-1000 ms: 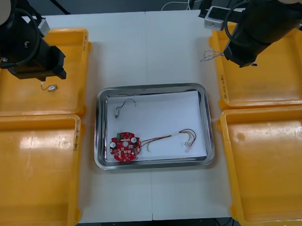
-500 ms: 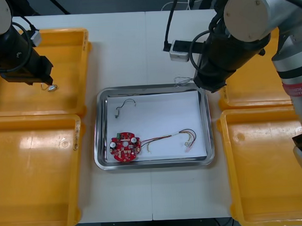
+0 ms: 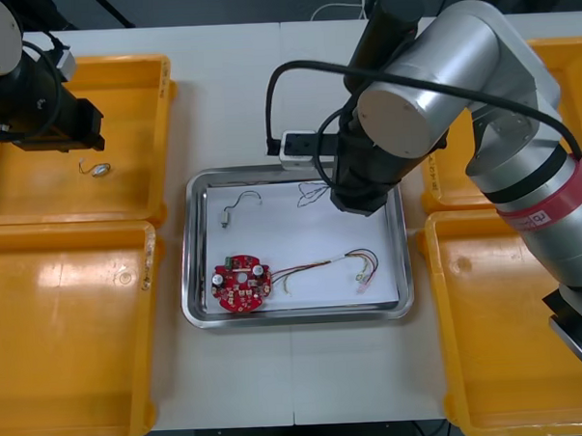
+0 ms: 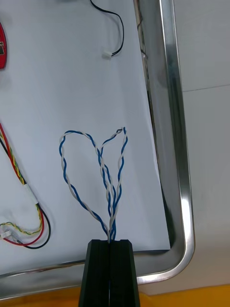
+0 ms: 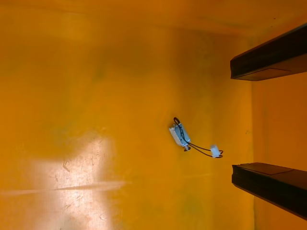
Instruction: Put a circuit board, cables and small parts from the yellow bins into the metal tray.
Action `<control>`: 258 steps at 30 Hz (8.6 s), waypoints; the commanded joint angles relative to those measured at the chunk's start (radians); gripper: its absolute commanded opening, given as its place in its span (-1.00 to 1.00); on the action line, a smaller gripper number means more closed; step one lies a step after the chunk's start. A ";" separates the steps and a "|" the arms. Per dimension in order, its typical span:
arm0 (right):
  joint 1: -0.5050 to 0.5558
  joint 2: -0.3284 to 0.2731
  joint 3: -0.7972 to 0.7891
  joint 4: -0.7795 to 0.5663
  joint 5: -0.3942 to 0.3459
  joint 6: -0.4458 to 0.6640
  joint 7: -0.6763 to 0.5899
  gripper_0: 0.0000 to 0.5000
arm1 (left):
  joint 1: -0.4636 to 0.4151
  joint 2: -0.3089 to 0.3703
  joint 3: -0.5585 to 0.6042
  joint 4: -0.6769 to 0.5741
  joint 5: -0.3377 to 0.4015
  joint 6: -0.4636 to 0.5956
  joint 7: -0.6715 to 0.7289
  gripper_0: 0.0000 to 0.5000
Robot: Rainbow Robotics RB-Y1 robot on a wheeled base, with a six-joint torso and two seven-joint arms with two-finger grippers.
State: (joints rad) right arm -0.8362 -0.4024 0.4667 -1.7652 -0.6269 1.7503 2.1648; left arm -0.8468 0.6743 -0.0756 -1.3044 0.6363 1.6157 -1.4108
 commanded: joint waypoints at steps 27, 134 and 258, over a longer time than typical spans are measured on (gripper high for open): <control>0.045 0.033 0.165 0.176 0.138 -0.290 0.124 -1.00 | -0.054 0.036 -0.115 0.159 0.000 -0.220 -0.128 1.00; 0.517 -0.397 -0.761 -0.326 -0.139 0.170 -0.859 1.00 | 0.058 0.016 0.016 -0.035 -0.063 0.018 -0.172 -1.00; 0.629 -0.268 -0.764 -0.326 -0.129 0.114 -0.847 1.00 | 0.015 -0.372 -0.297 -0.400 -0.222 0.213 0.596 1.00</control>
State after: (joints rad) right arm -0.2195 -0.6757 -0.2633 -2.0602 -0.7486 1.8712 1.3134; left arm -0.7894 0.2731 -0.4205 -1.6355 0.3876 1.7910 -0.8706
